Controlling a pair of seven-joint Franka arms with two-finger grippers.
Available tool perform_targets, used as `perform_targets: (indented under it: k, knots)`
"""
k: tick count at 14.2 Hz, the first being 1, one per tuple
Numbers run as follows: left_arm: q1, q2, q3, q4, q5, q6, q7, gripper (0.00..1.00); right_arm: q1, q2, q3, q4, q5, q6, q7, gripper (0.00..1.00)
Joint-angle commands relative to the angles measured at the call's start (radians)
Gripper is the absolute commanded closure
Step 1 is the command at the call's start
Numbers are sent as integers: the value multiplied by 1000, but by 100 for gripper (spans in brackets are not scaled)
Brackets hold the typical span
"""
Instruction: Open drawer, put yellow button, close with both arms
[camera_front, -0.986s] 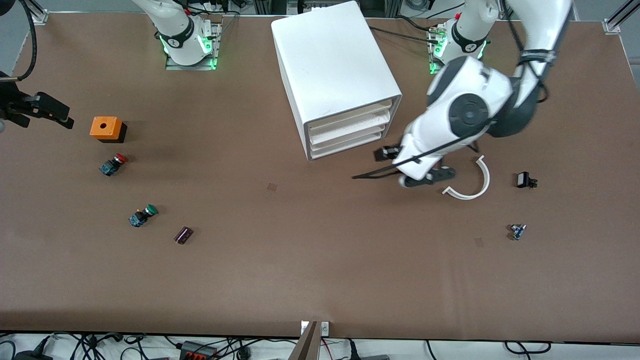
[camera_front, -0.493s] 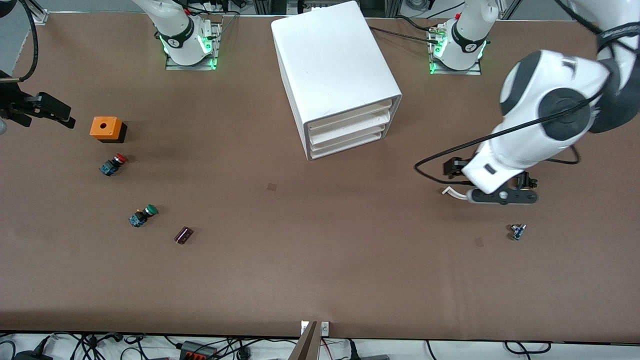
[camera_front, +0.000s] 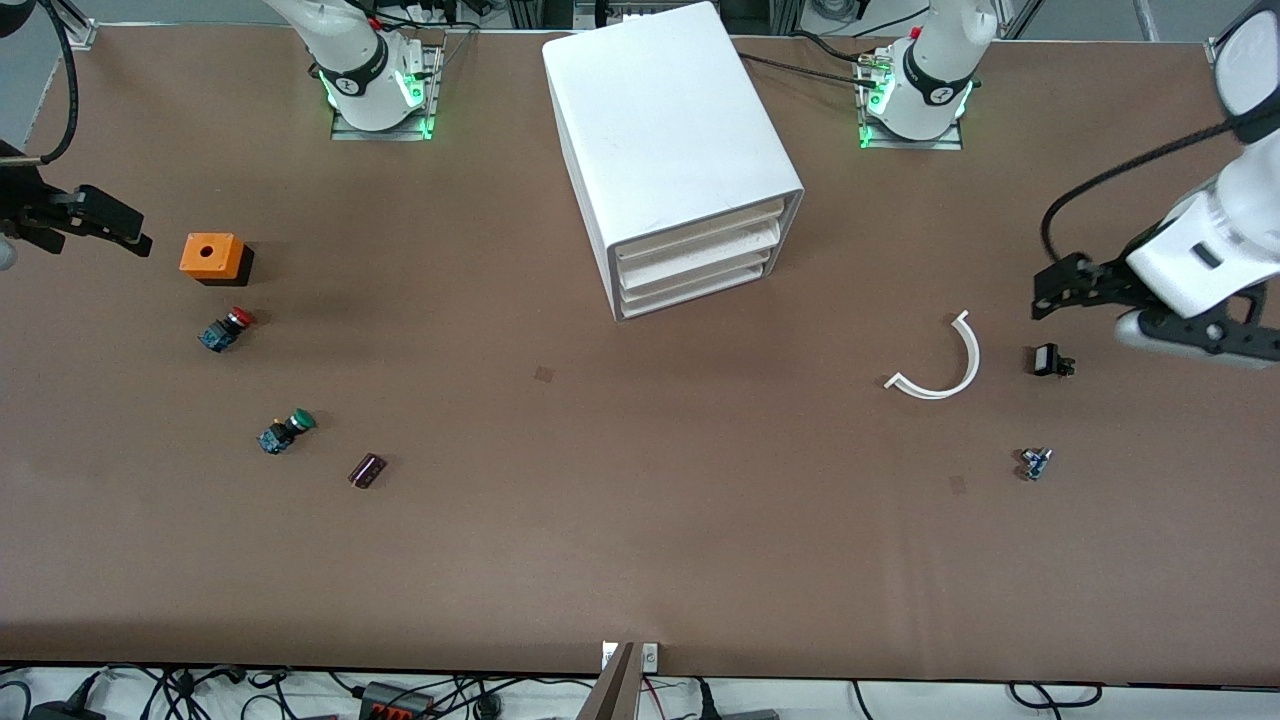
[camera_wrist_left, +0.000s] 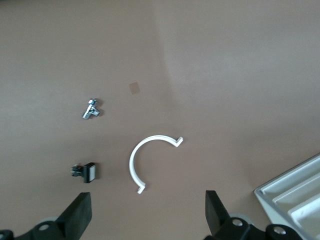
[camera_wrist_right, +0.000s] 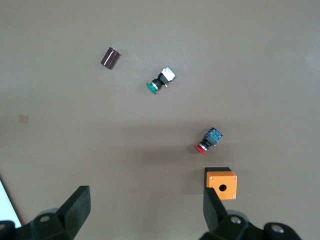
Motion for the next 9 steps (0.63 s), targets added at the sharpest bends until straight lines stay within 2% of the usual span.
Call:
perform_targets:
  k: [1, 3, 6, 9]
  knots:
    - [-10, -106, 13, -134, -10, 59, 44, 0, -8, -30, 5, -32, 0, 7, -9, 0]
    - [-2, -132, 10, -186, 6, 108, 16, 0, -8, -30, 5, -32, 0, 7, -9, 0]
    - [34, -149, -35, -198, 7, 99, -4, 0, -8, -29, 5, -32, 0, 6, -12, 0]
    - [41, -162, -43, -209, 6, 87, -5, 0, -10, -27, 5, -32, 0, 3, -16, 0]
